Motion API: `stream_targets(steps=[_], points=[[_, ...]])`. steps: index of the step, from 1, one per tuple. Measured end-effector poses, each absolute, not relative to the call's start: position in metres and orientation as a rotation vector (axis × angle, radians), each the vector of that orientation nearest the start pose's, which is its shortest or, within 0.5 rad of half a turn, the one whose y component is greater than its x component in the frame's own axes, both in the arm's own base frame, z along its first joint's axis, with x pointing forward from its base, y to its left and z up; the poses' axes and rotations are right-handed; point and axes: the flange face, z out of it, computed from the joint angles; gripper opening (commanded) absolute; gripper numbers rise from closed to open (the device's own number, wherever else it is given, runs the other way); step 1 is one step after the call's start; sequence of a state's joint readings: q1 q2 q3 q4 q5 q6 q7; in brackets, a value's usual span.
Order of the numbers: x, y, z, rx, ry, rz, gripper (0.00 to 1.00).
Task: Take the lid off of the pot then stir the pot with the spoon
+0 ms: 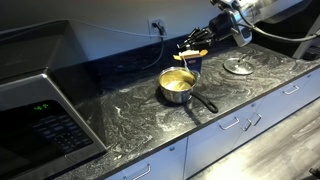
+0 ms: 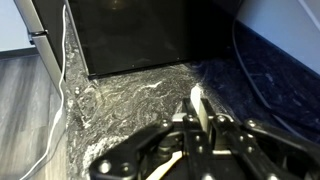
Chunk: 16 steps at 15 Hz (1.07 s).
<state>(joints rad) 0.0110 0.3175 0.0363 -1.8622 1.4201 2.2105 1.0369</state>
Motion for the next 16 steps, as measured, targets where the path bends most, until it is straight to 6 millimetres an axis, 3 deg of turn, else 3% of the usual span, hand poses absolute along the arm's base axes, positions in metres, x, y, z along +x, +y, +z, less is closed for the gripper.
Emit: stream_targets(steps=[8, 16], points=[[0.693, 0.082, 0.315, -1.176, 1.713, 0.616, 0.03], [0.71, 0.084, 0.28, -1.194, 1.729, 0.627, 0.03]])
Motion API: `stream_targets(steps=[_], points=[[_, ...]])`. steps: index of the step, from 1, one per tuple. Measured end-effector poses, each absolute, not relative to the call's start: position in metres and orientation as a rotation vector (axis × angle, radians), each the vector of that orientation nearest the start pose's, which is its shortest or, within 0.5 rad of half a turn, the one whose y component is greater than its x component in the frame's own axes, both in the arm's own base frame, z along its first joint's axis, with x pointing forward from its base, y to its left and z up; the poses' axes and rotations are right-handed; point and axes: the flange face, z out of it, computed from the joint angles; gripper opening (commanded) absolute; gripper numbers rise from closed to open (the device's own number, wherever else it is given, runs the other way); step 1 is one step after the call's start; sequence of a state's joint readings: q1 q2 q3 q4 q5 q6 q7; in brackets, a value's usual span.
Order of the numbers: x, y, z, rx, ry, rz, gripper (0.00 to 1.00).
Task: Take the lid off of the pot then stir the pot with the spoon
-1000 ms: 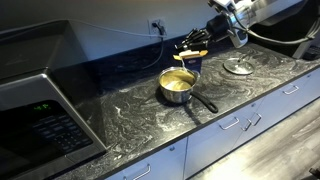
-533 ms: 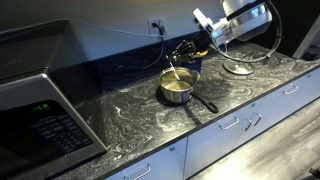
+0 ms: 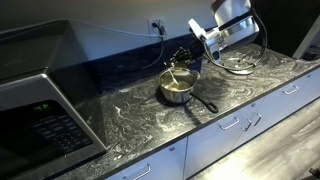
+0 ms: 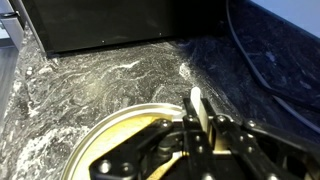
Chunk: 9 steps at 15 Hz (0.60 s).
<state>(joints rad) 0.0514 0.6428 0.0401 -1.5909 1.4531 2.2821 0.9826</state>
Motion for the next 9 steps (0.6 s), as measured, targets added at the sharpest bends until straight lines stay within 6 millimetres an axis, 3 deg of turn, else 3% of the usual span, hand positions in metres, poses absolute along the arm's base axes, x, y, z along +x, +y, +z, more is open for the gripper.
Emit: stream_targets(steps=[9], points=[[0.711, 0.1, 0.267, -1.286, 1.741, 0.637, 0.03]])
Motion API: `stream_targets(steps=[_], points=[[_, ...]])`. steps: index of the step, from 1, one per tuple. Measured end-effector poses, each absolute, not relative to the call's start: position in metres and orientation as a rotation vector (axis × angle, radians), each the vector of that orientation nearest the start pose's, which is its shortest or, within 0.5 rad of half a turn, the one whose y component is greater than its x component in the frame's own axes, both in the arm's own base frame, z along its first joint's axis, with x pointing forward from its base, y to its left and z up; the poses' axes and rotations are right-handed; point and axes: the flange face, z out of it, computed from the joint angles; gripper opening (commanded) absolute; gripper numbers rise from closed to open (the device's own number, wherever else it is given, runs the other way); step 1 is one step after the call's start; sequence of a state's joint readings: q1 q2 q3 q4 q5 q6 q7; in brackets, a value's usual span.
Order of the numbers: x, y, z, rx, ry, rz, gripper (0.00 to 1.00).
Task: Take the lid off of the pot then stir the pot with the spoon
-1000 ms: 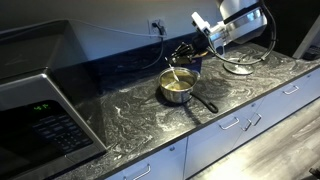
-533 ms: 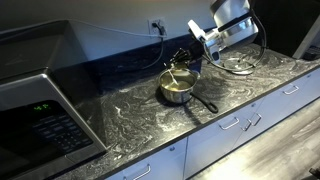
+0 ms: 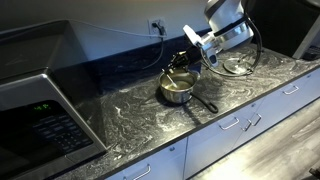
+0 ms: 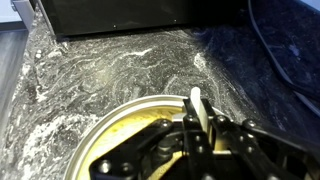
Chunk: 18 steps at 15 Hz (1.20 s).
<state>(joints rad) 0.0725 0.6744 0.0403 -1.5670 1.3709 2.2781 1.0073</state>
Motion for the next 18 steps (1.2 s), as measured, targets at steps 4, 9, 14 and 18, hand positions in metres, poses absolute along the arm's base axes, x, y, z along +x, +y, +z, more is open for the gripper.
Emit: stream_targets(steps=[4, 9, 14, 18], points=[[0.709, 0.105, 0.267, -1.268, 1.76, 0.712, 0.03], [0.708, 0.102, 0.267, -1.205, 1.819, 0.812, 0.03], [0.709, 0.087, 0.266, -1.141, 1.914, 0.844, 0.03], [0.71, 0.073, 0.267, -1.111, 1.955, 0.839, 0.03]])
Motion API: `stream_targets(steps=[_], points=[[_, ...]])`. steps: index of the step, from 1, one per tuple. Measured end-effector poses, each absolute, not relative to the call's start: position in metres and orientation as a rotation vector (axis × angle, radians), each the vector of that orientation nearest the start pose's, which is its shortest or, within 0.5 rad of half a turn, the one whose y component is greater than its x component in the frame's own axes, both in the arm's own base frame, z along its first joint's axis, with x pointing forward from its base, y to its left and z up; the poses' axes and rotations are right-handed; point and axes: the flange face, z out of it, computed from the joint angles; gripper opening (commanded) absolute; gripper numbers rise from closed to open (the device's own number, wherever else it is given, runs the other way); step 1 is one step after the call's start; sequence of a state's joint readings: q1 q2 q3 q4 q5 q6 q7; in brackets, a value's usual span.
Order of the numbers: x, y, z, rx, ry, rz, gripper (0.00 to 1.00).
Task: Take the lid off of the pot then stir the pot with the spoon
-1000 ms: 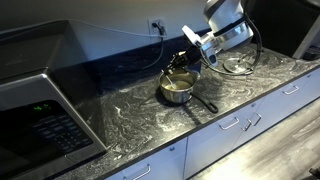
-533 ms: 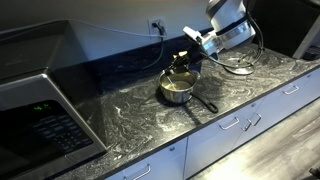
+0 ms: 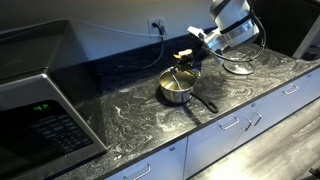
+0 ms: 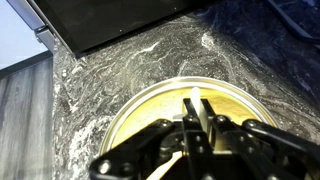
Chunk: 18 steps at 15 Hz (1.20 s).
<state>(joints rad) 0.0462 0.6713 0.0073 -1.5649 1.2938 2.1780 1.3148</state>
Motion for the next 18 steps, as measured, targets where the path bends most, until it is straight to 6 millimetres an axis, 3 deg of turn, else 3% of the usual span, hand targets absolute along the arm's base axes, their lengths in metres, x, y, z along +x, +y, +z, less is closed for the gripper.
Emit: stream_targets(steps=[8, 18], points=[[0.7112, 0.0694, 0.2687, -1.128, 1.942, 0.82, 0.03], [0.7126, 0.0746, 0.2714, -1.296, 1.789, 0.708, 0.03]])
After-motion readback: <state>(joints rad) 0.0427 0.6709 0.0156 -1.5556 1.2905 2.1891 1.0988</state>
